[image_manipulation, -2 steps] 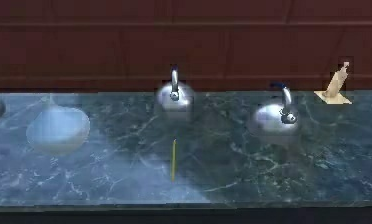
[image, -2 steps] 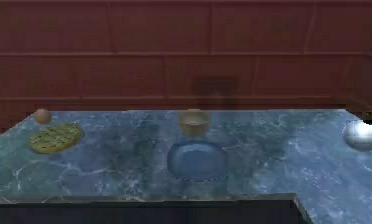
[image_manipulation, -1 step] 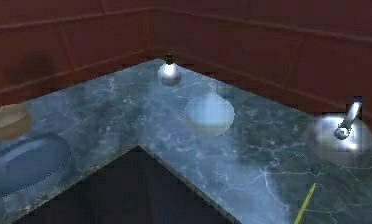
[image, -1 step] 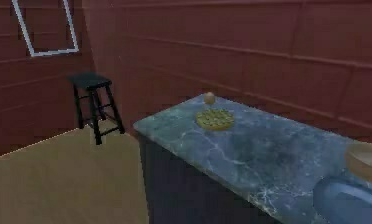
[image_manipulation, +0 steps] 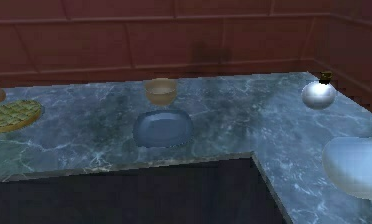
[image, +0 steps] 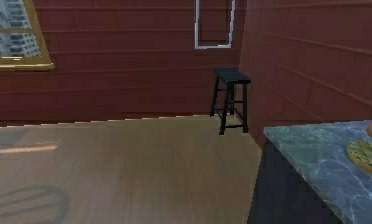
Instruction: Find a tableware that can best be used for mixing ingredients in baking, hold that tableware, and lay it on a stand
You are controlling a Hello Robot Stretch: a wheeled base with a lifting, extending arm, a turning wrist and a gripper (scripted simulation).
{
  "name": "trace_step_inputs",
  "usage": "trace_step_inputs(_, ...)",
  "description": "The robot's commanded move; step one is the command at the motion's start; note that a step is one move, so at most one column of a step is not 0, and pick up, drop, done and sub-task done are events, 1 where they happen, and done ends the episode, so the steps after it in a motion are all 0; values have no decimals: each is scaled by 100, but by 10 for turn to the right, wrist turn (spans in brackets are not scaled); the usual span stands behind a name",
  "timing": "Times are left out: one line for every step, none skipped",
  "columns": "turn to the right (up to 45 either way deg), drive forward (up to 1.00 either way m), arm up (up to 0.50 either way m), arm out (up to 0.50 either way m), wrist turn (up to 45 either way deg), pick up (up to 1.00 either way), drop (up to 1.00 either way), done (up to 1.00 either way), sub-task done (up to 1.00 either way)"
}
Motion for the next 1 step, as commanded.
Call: trace_step_inputs(0, 0, 50, 0, 0, 0, 0, 0, 0)
